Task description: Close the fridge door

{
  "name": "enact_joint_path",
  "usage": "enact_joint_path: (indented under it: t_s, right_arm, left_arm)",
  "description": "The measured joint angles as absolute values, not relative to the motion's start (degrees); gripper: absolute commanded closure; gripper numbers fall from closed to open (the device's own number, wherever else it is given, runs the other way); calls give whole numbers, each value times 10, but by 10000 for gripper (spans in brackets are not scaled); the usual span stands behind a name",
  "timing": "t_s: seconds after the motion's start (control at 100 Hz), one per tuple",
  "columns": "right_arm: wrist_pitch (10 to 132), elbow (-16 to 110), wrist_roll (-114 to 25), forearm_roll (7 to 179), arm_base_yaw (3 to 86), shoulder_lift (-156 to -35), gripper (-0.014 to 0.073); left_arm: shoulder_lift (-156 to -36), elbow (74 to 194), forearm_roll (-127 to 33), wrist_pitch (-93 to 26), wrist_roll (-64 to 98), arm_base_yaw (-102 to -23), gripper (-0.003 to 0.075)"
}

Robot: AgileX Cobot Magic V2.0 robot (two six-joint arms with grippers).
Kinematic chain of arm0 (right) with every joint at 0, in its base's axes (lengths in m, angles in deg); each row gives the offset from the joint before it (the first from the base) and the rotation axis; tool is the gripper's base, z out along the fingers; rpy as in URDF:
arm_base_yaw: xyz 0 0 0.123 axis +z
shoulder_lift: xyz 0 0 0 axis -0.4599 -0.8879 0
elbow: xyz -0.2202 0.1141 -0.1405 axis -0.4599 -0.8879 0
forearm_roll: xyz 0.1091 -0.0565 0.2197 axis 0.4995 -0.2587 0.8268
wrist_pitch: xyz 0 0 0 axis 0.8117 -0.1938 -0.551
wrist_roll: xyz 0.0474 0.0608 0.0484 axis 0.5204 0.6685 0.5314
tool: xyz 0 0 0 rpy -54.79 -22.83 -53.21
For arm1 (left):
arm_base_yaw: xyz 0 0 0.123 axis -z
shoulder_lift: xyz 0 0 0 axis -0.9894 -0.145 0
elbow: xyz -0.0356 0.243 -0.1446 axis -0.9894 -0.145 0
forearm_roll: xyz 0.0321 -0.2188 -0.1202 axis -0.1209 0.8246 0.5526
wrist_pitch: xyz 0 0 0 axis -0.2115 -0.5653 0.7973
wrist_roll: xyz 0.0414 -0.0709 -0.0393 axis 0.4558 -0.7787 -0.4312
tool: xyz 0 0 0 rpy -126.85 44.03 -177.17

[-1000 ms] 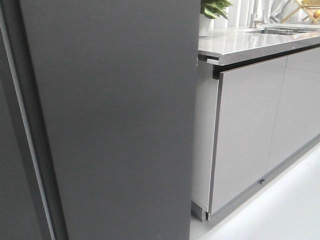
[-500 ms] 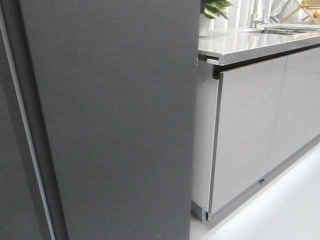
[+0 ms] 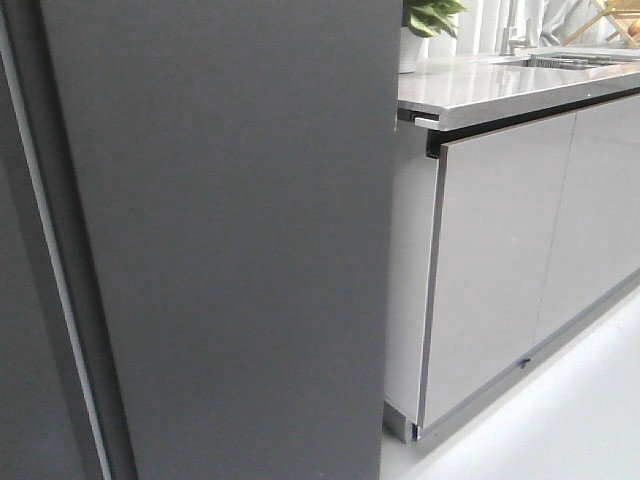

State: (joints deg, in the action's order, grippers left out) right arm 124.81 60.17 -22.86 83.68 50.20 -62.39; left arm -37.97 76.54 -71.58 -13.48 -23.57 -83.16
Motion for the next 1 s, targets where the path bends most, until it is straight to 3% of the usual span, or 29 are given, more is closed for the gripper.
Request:
enact_joint_path:
  t_s: [0.22,0.38,0.67,1.0]
  right_arm:
    - [1226,587,-229,824,498,-621,639]
    - [1133,509,-229,807,433,-585,639]
    - [909,227,-229,814,290,-483,639]
    - [686,-52,-229,838,266,-407,639]
  left_arm:
    - [-380,765,-716,-135,-236,-832,740]
    - [-380,765,-716,-135,-236,-832,740]
    - [-380,765,-716,-135,-236,-832,740]
    - [-380,765,-716,-135,-236,-832,740]
